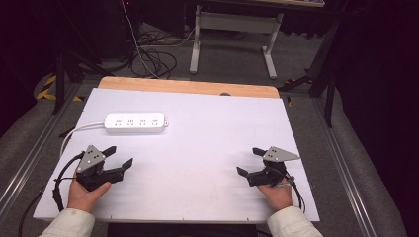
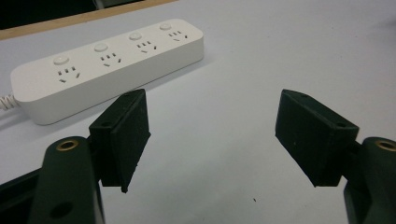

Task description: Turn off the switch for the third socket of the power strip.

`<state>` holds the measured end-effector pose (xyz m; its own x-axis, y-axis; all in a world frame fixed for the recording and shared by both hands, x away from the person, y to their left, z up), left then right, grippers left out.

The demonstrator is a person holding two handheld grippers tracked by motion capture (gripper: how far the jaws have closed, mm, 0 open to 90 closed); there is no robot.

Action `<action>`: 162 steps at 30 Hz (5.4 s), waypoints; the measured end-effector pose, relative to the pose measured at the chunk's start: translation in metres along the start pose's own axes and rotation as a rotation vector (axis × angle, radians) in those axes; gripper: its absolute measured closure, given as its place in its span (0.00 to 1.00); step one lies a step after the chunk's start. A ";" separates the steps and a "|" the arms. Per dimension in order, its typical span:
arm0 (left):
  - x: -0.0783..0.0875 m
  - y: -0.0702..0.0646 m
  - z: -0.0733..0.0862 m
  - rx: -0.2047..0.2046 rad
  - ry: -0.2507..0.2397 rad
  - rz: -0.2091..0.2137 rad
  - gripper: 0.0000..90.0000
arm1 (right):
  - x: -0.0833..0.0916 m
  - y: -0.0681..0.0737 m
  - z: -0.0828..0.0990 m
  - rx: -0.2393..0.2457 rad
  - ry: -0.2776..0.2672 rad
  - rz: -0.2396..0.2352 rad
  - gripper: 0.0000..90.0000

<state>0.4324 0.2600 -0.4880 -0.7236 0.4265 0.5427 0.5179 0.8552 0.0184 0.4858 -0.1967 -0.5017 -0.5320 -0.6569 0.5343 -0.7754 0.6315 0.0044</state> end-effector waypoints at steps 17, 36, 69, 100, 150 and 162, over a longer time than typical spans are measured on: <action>0.003 -0.006 -0.004 -0.042 0.032 -0.014 0.32 | -0.003 0.000 0.002 -0.012 0.020 -0.012 0.07; 0.002 0.000 -0.027 -0.004 0.085 -0.024 0.38 | -0.005 -0.002 0.004 -0.026 0.036 -0.003 0.08; -0.017 0.023 -0.084 -0.010 0.126 -0.035 0.45 | -0.005 -0.002 0.005 -0.031 0.038 0.004 0.08; -0.052 0.046 -0.103 0.064 0.131 -0.063 1.00 | -0.005 0.000 0.005 -0.024 0.035 0.000 0.08; -0.138 0.072 -0.081 0.129 0.091 -0.065 1.00 | -0.005 0.001 0.004 -0.013 0.024 -0.018 0.09; -0.143 0.075 -0.077 0.183 0.121 -0.068 1.00 | -0.005 0.001 0.004 -0.013 0.024 -0.019 0.09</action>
<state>0.6099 0.2402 -0.4993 -0.6882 0.3375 0.6422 0.3707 0.9245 -0.0885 0.4860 -0.1947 -0.5079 -0.5091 -0.6588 0.5539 -0.7807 0.6244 0.0252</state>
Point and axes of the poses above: each handheld gripper's, and its own axes: x roughly backward along the jaws, z roughly out of its underside, y roughly to its left, the point moved 5 cm from there along -x, roughly forward along the jaws, and after that the axes turned 6 degrees about y, right-handed, at the moved point
